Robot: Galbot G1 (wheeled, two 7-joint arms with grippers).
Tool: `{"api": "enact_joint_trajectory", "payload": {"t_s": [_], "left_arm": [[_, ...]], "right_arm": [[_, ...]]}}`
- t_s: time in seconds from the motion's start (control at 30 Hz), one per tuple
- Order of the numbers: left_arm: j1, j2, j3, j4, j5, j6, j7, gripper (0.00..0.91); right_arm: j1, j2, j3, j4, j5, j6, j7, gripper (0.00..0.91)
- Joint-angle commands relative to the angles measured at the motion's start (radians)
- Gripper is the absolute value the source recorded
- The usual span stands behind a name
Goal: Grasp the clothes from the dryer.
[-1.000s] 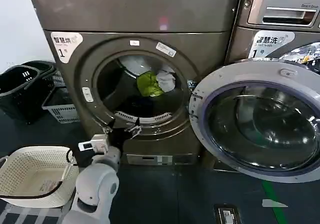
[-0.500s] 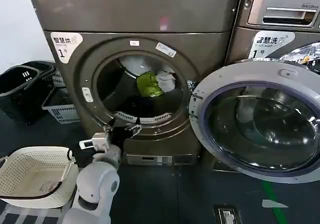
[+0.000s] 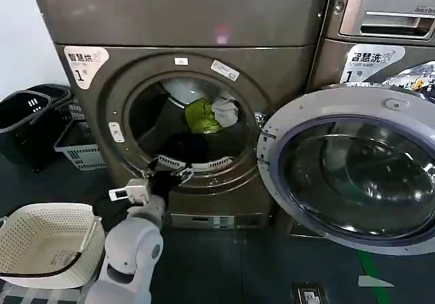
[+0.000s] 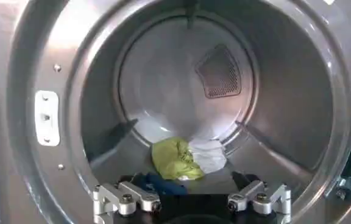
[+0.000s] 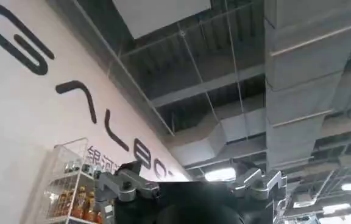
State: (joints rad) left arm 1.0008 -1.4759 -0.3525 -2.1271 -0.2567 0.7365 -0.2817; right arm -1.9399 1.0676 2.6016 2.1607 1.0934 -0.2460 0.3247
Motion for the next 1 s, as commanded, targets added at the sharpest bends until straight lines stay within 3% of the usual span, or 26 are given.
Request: {"api": "enact_joint_trajectory", "payload": {"t_s": [0.03,1.0], "left_arm": [[0.0,0.001,0.0,0.003,0.0,0.049,0.0,0.907],[-0.008,-0.005,0.0,0.008,0.004,0.049,0.0,0.907]], "right_arm": [[-0.001,-0.001,0.0,0.0,0.001,0.001,-0.002,0.907],[0.0,0.001,-0.003,0.009,0.003,0.001,-0.007,0.907]]}}
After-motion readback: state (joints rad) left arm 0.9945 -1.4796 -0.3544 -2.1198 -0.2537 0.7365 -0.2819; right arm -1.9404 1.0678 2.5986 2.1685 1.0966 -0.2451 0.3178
